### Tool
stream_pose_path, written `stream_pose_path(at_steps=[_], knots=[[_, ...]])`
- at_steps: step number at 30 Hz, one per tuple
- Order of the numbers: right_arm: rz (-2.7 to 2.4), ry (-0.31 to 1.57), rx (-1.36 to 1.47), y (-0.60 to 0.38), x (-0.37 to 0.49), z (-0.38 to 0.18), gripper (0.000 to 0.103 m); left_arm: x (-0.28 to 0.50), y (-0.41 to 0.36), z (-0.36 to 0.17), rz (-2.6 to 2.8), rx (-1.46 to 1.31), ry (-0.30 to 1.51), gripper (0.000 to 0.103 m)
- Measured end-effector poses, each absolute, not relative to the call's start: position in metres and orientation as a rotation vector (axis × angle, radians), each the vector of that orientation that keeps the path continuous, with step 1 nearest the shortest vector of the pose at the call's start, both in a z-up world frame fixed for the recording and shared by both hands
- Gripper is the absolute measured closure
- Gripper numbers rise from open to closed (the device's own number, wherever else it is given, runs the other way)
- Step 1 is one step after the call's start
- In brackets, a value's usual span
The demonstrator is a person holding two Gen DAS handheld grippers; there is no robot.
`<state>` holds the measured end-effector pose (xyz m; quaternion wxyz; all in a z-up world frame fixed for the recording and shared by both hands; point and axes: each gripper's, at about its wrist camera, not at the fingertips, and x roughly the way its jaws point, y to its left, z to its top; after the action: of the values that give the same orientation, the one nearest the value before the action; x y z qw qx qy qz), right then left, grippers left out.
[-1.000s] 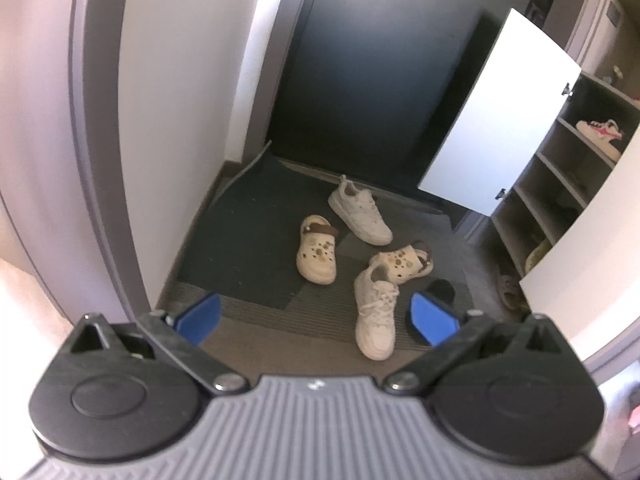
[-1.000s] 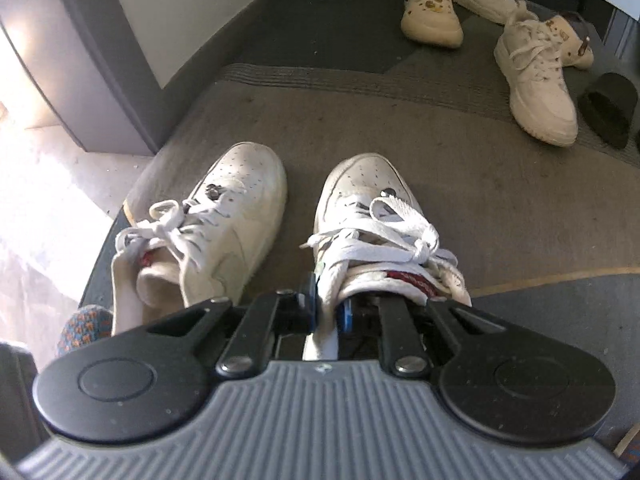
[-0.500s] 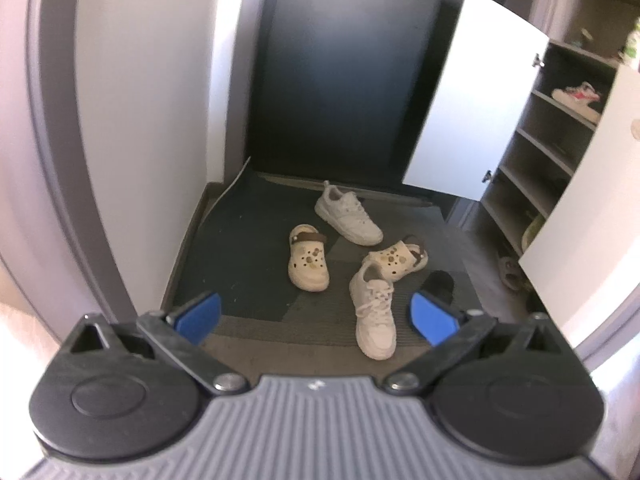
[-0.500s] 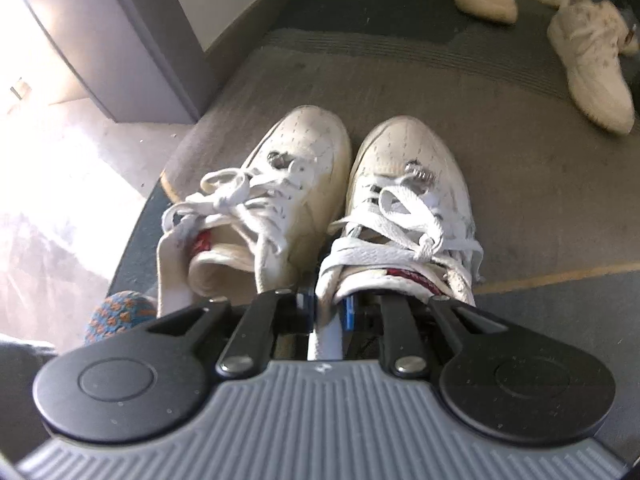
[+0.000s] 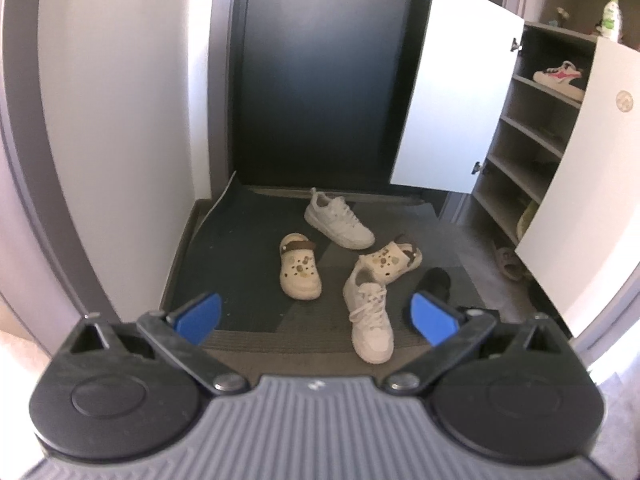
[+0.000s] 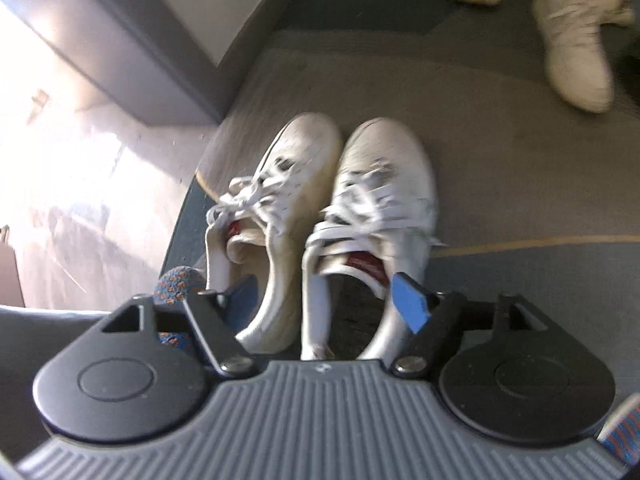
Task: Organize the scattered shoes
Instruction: 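Open the right gripper and lift it away from the sneakers, then lower the left gripper onto a white sneaker on the mat and grasp its heel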
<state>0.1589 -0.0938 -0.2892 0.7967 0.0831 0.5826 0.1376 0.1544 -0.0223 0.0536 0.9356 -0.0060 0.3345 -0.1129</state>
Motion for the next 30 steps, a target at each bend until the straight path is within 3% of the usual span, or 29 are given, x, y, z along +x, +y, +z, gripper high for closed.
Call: stream_pose_path(at_steps=[4, 6, 14, 22, 26, 30], knots=[[0.221, 1.171, 0.169, -0.135, 0.133, -0.228, 0.015, 0.162, -0.025, 0.05, -0.205, -0.014, 0.706, 0.0], [0.158, 1.132, 0.201, -0.159, 0.121, -0.195, 0.0, 0.163, -0.024, 0.05, -0.194, -0.012, 0.702, 0.0], [0.021, 1.044, 0.225, -0.218, 0.072, -0.094, 0.0, 0.182, -0.027, 0.037, -0.161, -0.003, 0.733, 0.0], [-0.041, 0.819, 0.436, -0.226, 0.022, -0.063, 0.0, 0.212, -0.084, 0.001, -0.246, 0.266, 0.662, 0.0], [-0.006, 0.735, 0.544, -0.215, 0.007, -0.063, 0.0, 0.249, -0.109, -0.029, -0.277, 0.228, 0.714, 0.0], [-0.032, 0.687, 0.481, -0.203, -0.009, -0.063, 0.0, 0.282, -0.132, -0.074, -0.287, 0.232, 0.752, 0.0]])
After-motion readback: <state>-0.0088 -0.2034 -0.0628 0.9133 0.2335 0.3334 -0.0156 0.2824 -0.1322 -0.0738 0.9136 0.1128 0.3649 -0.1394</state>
